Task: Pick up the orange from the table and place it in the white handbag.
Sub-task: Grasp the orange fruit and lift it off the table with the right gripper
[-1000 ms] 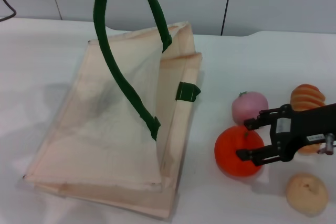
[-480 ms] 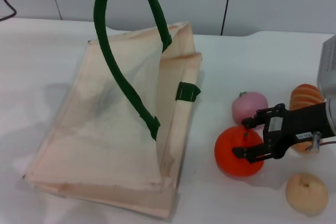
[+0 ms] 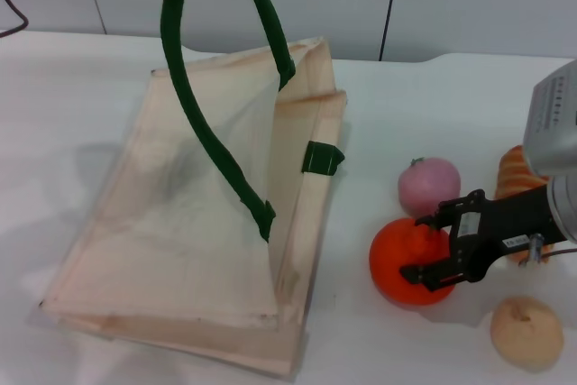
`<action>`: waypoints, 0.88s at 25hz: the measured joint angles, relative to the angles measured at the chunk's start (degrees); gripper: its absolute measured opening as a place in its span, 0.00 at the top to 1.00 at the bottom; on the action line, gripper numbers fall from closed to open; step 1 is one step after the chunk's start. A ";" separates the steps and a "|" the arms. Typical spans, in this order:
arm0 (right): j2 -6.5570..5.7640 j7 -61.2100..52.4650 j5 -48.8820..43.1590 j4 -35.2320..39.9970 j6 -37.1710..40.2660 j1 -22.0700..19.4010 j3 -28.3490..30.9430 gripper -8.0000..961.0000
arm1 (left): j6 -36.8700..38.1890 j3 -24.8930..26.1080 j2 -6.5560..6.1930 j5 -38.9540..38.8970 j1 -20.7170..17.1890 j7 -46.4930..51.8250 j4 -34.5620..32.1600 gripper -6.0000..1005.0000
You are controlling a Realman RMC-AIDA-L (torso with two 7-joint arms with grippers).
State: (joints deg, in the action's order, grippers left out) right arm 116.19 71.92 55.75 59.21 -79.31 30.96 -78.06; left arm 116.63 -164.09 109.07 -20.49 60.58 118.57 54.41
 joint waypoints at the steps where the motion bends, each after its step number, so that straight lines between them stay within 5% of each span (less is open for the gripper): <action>1: 0.00 -0.02 -0.25 -0.10 0.04 0.05 -0.02 0.17 | 0.00 0.00 0.00 -0.01 0.01 0.00 -0.01 0.87; 9: -0.16 -1.19 -0.68 -0.22 0.82 0.47 -1.45 0.22 | 0.00 0.00 0.00 -0.08 0.04 0.01 -0.01 0.87; 22: -0.09 -2.48 -2.21 -0.33 1.15 0.85 -1.48 0.45 | 0.00 0.00 0.00 -0.69 -0.11 0.23 -0.07 0.87</action>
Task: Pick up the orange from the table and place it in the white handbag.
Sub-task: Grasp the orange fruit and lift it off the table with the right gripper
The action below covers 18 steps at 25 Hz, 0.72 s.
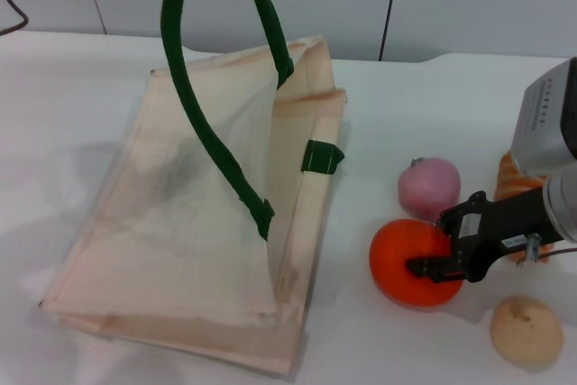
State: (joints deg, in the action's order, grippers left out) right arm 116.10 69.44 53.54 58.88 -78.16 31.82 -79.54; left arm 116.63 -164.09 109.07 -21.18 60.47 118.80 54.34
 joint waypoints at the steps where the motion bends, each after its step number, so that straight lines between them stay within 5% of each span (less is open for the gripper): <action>1: 0.00 -0.17 -0.01 0.00 -0.05 0.00 0.00 0.46 | 0.00 0.00 0.00 -0.01 0.00 0.00 0.01 0.87; 18: -0.27 -0.82 0.12 0.57 -0.93 0.18 0.79 0.59 | 0.00 0.00 0.00 -0.01 -0.07 0.19 0.05 0.87</action>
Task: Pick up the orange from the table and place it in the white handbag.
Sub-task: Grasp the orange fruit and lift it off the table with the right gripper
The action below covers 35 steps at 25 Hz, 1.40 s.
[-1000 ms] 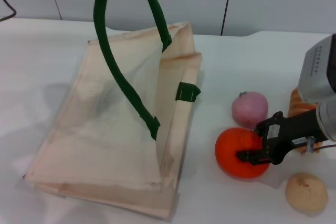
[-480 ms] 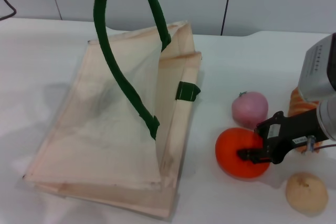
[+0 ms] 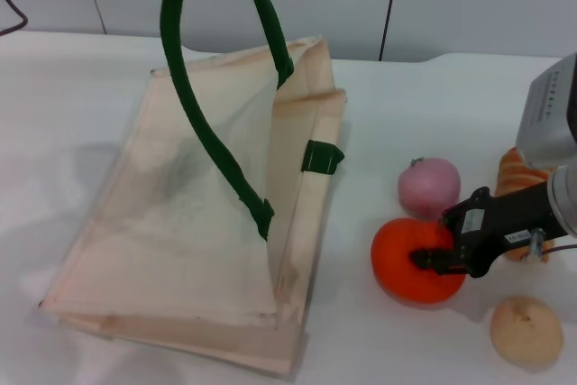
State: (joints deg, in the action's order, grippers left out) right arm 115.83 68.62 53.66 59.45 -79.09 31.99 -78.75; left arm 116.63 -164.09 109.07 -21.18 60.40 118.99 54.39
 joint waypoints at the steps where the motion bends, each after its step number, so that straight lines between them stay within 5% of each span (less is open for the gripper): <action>1: 0.00 0.00 0.01 0.04 -0.05 0.00 0.00 0.59 | 0.00 0.00 0.00 0.00 0.00 0.00 0.00 0.87; 35: -0.02 2.73 2.55 3.37 -4.18 -0.07 2.62 0.83 | 0.00 0.00 -0.07 0.00 -0.03 0.10 -0.45 0.86</action>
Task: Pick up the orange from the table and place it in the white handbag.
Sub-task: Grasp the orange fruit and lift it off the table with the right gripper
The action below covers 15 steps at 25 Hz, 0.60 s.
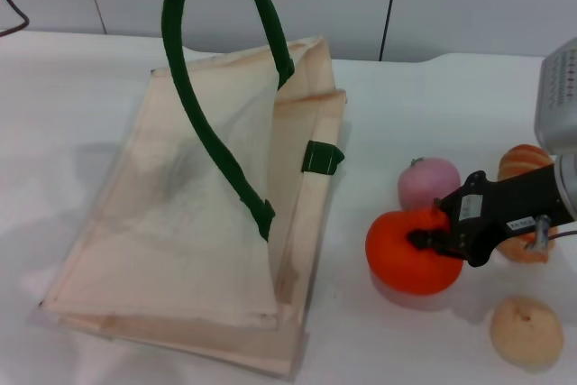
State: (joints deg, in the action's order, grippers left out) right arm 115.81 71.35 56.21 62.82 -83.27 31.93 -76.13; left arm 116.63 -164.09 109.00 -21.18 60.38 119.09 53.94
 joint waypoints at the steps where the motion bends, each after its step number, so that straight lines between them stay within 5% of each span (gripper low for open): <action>1: 0.03 0.19 0.07 0.21 -0.46 0.00 0.28 0.83 | 0.00 0.00 0.00 0.00 0.00 0.00 -0.02 0.86; 15: 0.12 1.75 4.27 4.84 -2.72 1.01 0.37 0.88 | 0.00 0.00 -0.02 0.00 0.40 0.09 -0.07 0.86</action>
State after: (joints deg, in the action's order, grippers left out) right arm 115.93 73.10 60.48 67.66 -85.99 32.93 -75.76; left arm 116.63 -164.09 108.98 -21.18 60.78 119.18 53.87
